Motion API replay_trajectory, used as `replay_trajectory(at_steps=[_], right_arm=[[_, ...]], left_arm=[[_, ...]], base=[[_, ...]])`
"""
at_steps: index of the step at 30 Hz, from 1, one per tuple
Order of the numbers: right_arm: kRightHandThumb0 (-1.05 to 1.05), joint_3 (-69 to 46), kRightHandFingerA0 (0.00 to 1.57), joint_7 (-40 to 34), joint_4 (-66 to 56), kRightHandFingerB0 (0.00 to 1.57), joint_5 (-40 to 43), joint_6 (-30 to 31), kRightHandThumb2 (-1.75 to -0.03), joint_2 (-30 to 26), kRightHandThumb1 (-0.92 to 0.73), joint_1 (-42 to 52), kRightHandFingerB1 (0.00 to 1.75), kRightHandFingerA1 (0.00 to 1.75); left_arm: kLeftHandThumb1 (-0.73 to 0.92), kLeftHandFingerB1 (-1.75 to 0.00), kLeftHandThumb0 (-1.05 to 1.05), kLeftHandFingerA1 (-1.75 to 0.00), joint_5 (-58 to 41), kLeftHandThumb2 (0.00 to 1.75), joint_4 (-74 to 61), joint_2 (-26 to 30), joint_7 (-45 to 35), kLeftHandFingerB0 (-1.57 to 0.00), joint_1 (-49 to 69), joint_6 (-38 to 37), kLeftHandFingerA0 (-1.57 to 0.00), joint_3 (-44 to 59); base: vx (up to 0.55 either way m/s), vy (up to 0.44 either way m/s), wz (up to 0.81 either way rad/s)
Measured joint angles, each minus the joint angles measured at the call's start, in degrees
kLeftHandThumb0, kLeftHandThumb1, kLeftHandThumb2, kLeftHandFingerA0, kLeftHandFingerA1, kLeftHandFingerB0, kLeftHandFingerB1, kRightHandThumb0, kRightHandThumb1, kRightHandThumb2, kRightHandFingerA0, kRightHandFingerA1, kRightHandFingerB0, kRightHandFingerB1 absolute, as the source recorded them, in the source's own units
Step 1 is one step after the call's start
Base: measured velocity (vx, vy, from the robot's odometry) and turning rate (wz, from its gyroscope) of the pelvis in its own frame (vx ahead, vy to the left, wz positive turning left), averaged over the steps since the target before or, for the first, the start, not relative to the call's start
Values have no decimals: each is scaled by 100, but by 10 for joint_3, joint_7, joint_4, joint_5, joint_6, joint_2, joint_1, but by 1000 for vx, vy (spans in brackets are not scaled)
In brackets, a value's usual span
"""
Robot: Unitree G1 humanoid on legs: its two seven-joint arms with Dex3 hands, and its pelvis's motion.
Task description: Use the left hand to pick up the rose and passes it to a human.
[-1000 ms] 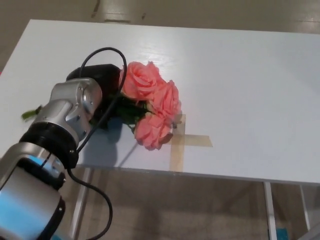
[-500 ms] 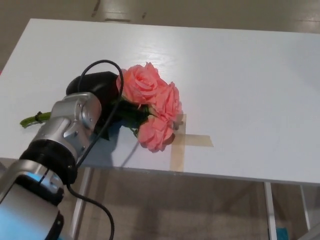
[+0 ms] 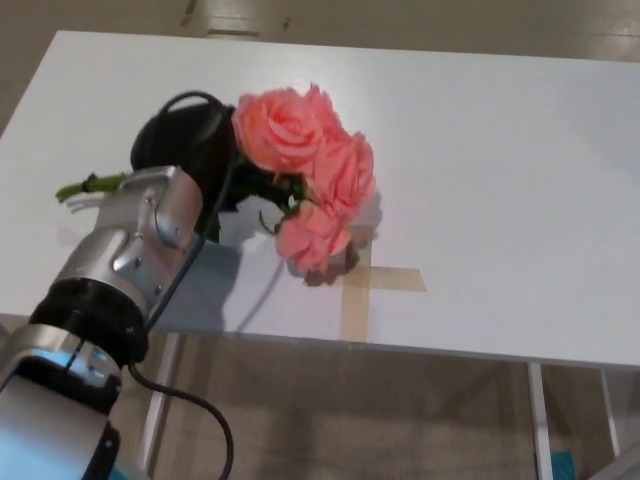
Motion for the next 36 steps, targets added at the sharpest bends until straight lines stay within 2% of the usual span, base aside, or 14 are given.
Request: replay_trajectory(at_steps=[3, 4, 6, 8, 13, 21, 26, 27, 36], right_arm=[[-25, 0, 69, 0, 0, 52, 0, 0, -60, 0, -67, 0, 39, 45], [-25, 1, 69, 0, 0, 52, 0, 0, -60, 0, -67, 0, 39, 45], [-25, 1, 69, 0, 0, 52, 0, 0, -60, -1, -67, 0, 39, 45], [-25, 1, 69, 0, 0, 52, 0, 0, -60, -1, -67, 0, 39, 45], [-25, 1, 68, 1, 0, 52, 0, 0, -60, -2, -67, 0, 39, 45], [-25, 3, 68, 1, 0, 52, -1, 0, -60, -2, -67, 0, 39, 45], [-25, 3, 68, 1, 0, 52, -1, 0, -60, -2, -67, -1, 39, 45], [-25, 3, 68, 1, 0, 52, -1, 0, -60, -2, -67, -1, 39, 45], [-25, 3, 68, 2, 0, 52, -1, 0, -60, -2, -67, -9, 39, 45]], left_arm=[[75, -133, -17, -161, -1, 62, -18, 4, 9, -63, -5, -10, -73, 12], [75, -118, -22, -165, -1, 59, -26, 4, 12, -73, -5, -13, -76, 15], [77, -126, -20, -163, -1, 58, -41, 5, 15, -69, -5, -18, -70, 22], [77, -116, -13, -154, -1, 62, -58, 5, 17, -69, -6, -22, -69, 30], [79, -112, -14, -150, -27, 63, -104, -5, 16, -72, -6, -28, -70, 75], [85, -114, -15, -151, -98, 65, -162, -57, -18, -69, -7, -3, -75, 162], [85, -112, -15, -147, -145, 69, -174, -78, -48, -70, -7, 14, -79, 212], [84, -106, -17, -139, -153, 72, -175, -81, -53, -75, -7, 17, -93, 220], [79, -105, -17, -138, -238, 74, -191, -109, -105, -78, -14, 64, -100, 290]], base=[[0, 0, 0], [0, 0, 0], [0, 0, 0], [0, 0, 0], [0, 0, 0], [0, 0, 0], [0, 0, 0], [0, 0, 0], [0, 0, 0]])
